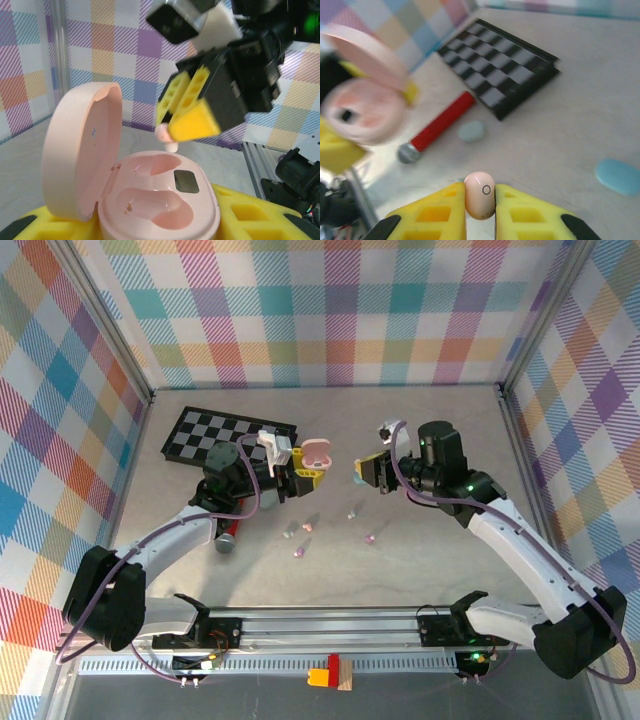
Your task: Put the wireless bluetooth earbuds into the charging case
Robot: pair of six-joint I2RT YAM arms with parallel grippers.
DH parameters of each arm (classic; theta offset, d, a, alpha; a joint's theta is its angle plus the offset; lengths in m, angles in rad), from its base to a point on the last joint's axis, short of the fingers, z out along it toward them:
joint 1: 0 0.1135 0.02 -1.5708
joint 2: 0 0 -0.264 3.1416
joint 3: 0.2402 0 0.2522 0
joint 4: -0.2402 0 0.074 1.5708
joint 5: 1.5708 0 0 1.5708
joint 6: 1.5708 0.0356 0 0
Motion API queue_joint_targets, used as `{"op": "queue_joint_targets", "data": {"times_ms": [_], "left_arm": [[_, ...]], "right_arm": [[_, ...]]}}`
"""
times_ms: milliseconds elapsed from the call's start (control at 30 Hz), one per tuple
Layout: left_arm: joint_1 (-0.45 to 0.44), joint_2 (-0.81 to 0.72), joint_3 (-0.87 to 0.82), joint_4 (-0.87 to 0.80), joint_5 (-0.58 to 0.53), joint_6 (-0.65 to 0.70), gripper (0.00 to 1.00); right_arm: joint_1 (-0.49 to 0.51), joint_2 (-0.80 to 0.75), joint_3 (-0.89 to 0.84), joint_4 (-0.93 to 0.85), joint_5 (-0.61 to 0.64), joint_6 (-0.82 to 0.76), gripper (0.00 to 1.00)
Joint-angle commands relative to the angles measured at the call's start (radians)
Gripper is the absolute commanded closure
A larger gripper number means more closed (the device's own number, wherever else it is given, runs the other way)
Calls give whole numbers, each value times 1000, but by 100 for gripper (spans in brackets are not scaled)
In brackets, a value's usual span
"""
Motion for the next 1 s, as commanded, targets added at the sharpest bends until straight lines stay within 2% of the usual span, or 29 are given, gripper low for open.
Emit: {"op": "queue_joint_targets", "data": {"times_ms": [0,367,967], "left_arm": [[11,-3,36,-35,60,36,56],[11,-25,55,-106,98,59,56],[11,-28,63,-110,105,50,58]], "right_arm": [[17,-10,66,38,-192,-74,82],[122,144,268,-113,-131,-230,82],[140,205,262,-132,-27,-270,83]]}}
